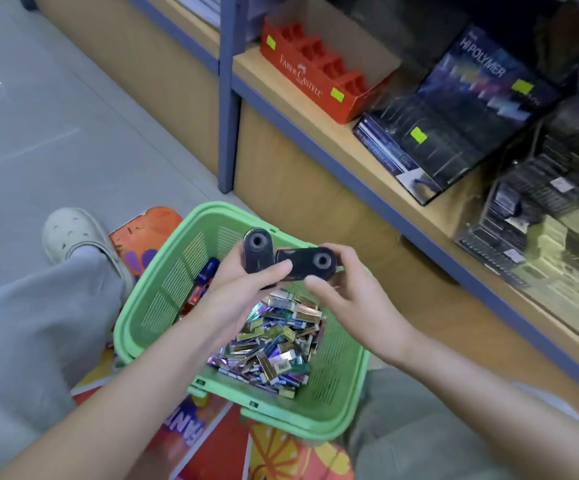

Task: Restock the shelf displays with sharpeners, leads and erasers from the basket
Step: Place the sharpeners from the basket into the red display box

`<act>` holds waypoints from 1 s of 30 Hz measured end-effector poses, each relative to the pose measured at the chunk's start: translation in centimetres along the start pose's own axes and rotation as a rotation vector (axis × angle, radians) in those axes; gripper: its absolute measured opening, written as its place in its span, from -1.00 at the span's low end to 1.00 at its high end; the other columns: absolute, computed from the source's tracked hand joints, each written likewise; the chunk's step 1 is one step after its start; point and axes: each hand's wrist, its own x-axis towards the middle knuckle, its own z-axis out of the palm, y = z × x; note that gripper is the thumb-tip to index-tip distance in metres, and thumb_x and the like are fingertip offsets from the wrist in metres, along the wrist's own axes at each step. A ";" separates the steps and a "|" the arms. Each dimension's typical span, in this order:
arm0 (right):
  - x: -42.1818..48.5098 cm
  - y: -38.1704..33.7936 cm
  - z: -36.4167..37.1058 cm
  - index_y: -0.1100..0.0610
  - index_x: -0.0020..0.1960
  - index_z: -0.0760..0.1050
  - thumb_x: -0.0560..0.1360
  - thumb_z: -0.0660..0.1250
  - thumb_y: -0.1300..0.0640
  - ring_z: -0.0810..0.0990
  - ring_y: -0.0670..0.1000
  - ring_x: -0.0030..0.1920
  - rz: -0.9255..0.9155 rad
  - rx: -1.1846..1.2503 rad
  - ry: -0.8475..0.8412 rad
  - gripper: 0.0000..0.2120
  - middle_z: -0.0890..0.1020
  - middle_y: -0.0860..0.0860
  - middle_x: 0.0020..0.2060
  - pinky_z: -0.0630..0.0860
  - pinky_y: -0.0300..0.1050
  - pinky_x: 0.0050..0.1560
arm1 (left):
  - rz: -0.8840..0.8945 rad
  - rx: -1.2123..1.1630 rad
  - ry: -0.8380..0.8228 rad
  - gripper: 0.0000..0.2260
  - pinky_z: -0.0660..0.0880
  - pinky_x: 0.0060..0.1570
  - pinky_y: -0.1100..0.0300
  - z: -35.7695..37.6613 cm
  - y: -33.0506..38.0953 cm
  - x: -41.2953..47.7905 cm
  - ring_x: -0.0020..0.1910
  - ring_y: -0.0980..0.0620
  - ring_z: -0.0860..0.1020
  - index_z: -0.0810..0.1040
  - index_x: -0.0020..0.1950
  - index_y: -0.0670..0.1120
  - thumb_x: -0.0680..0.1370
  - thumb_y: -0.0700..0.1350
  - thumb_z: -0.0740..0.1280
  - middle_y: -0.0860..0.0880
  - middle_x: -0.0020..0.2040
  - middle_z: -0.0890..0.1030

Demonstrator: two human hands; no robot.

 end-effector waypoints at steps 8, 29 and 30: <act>-2.5 -2.2 -2.4 0.09 0.05 0.44 0.49 0.38 0.22 0.63 -0.05 -0.18 0.059 0.313 0.180 -0.81 0.61 0.05 -0.01 0.53 -0.27 -0.23 | 0.265 0.539 -0.050 -0.80 0.49 -0.04 0.23 2.1 2.7 -1.8 -0.14 0.15 0.55 0.43 0.09 -0.02 0.52 -0.14 0.38 0.04 -0.08 0.58; 21.0 -8.4 -16.1 0.21 0.29 0.38 0.58 0.27 0.10 0.49 0.15 0.21 -0.132 -0.645 0.680 -0.67 0.51 0.17 0.21 0.40 -0.06 0.15 | 0.630 0.568 0.088 -0.85 0.55 -0.28 0.24 3.0 16.0 7.5 -0.30 0.07 0.53 0.36 -0.11 0.03 0.54 -0.10 0.34 0.00 -0.19 0.49; 21.8 -8.2 -16.3 0.21 0.29 0.39 0.57 0.28 0.10 0.50 0.15 0.21 -0.110 -0.671 0.659 -0.66 0.53 0.18 0.20 0.42 -0.05 0.15 | 0.628 0.532 0.089 -0.85 0.58 -0.23 0.15 3.1 16.1 8.0 -0.32 0.10 0.52 0.37 -0.10 0.03 0.54 -0.11 0.34 0.01 -0.21 0.49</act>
